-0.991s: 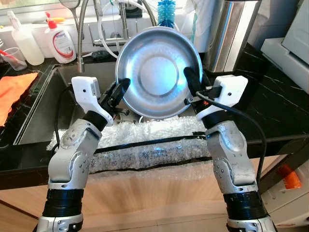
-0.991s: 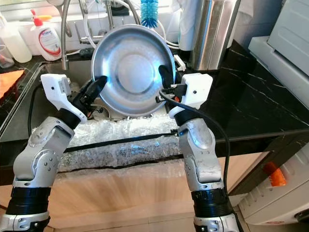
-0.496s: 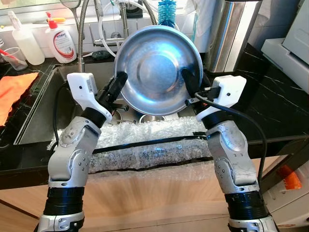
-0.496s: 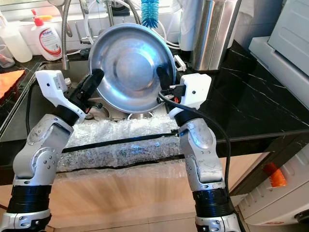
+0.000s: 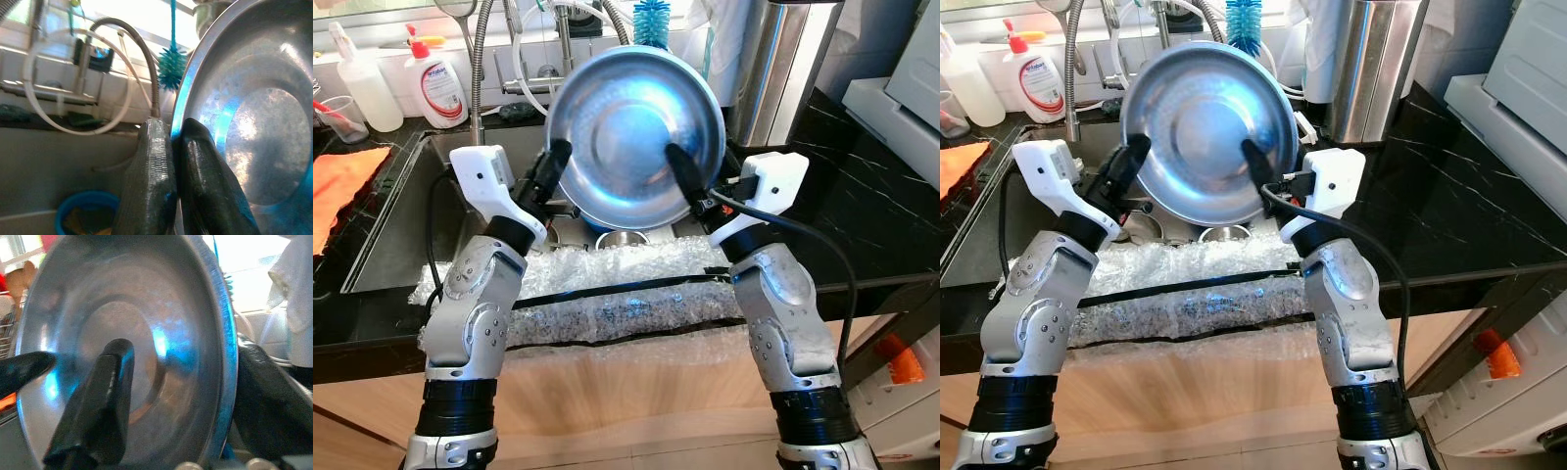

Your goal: Kitchen organization

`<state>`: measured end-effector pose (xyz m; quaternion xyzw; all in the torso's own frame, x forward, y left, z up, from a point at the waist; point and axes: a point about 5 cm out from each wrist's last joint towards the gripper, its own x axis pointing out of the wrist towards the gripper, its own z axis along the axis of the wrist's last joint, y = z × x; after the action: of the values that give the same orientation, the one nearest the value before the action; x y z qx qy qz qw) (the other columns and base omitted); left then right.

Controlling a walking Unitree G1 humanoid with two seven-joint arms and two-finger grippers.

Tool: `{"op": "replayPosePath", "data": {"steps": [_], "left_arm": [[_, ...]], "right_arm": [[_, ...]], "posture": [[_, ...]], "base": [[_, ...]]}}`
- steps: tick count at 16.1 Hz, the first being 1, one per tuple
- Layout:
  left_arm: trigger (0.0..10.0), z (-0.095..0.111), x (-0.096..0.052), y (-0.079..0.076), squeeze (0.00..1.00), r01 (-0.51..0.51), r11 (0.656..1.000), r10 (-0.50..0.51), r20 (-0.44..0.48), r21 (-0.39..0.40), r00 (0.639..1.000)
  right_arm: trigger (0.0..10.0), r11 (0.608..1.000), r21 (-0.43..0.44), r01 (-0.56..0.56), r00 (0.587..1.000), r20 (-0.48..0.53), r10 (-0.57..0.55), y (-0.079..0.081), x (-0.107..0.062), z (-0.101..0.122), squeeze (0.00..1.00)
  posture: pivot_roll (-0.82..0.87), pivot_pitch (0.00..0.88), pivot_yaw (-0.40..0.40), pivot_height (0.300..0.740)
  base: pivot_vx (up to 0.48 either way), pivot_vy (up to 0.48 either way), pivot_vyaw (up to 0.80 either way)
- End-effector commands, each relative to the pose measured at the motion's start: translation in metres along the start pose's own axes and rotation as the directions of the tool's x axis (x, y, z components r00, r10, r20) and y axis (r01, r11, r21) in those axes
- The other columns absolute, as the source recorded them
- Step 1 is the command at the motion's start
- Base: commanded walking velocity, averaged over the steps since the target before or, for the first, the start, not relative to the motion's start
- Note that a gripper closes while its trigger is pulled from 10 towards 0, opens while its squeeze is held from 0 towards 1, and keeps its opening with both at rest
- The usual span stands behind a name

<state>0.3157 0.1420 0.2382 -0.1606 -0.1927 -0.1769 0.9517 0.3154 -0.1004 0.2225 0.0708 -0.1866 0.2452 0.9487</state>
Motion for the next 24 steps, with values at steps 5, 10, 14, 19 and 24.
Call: {"op": "replayPosePath", "data": {"steps": [5, 10, 14, 19, 24], "left_arm": [[0.0, 0.025, 0.007, 0.013, 0.00, -0.154, 0.987, 0.147, 0.154, 0.036, 0.977], [0.0, 0.030, 0.004, 0.023, 0.00, -0.214, 0.975, 0.202, 0.181, 0.051, 0.963], [9.7, 0.031, 0.003, 0.037, 0.00, -0.312, 0.932, 0.277, 0.193, 0.183, 0.941], [10.0, 0.020, -0.003, 0.061, 0.00, -0.291, 0.831, 0.286, 0.084, 0.474, 0.955], [10.0, 0.001, -0.010, 0.083, 0.00, -0.301, 0.786, 0.367, -0.016, 0.540, 0.930]], "right_arm": [[10.0, 0.989, 0.005, -0.149, 0.987, -0.061, 0.149, 0.027, -0.001, -0.009, 0.00], [10.0, 0.995, -0.079, 0.066, 0.997, -0.038, -0.069, 0.003, 0.001, -0.005, 0.00], [10.0, 0.985, -0.106, 0.137, 0.990, -0.025, -0.140, -0.005, 0.000, -0.002, 0.00], [10.0, 0.945, -0.214, 0.247, 0.967, -0.009, -0.255, -0.023, -0.027, 0.006, 0.00], [10.0, 0.921, -0.277, 0.275, 0.952, -0.058, -0.302, -0.022, -0.068, -0.001, 0.00]], "posture": [[-0.05, 0.021, 0.039, 0.740], [-0.05, 0.025, 0.037, 0.740], [-0.05, 0.026, 0.036, 0.740], [-0.06, 0.032, 0.036, 0.740], [-0.08, 0.024, 0.043, 0.740]], "base": [[0.000, 0.000, 0.00], [0.000, 0.000, 0.00], [0.000, 0.000, 0.00], [0.000, 0.000, 0.00], [0.000, 0.000, 0.00]]}}
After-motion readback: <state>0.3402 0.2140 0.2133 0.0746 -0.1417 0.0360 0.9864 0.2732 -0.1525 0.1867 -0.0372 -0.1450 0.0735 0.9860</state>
